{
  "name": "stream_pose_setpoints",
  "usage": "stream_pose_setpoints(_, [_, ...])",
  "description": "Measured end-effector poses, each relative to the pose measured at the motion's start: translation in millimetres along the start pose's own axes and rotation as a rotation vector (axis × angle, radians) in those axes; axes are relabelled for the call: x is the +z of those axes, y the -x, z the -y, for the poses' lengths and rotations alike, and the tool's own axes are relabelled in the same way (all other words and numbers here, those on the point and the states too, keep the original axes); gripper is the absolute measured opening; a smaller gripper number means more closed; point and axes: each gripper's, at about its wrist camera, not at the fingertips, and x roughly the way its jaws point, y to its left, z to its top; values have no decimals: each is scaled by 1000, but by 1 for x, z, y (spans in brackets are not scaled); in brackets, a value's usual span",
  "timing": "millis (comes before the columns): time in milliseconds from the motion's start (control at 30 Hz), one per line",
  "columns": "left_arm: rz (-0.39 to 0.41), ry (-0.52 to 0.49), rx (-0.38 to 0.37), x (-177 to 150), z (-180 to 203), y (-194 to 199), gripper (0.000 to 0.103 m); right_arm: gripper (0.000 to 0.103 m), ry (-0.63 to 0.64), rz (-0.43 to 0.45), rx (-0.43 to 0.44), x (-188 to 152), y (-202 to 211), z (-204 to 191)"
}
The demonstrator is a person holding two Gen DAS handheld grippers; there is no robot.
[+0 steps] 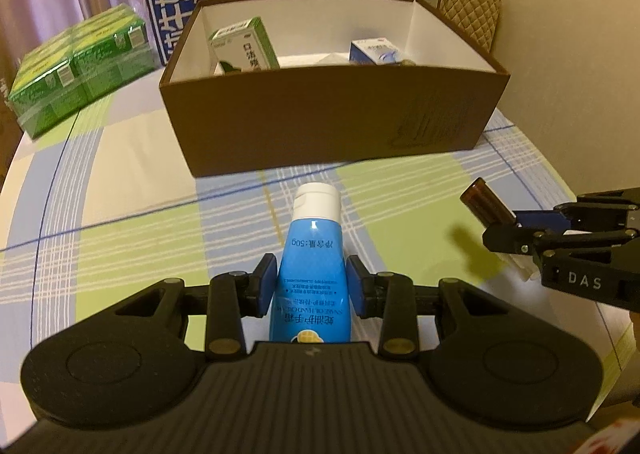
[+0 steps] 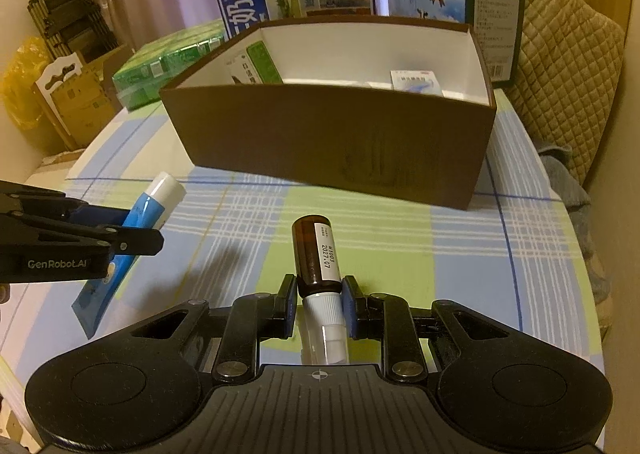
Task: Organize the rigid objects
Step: 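Carry the blue tube and brown vial over the brown box, then lower tube and vial into the brown box and open both grippers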
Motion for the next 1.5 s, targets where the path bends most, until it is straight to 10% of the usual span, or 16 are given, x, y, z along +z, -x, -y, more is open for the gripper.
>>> stream_pose_setpoints(1500, [175,-83,-7,163,26,-26,32,20,49,154,56,151,-18,38])
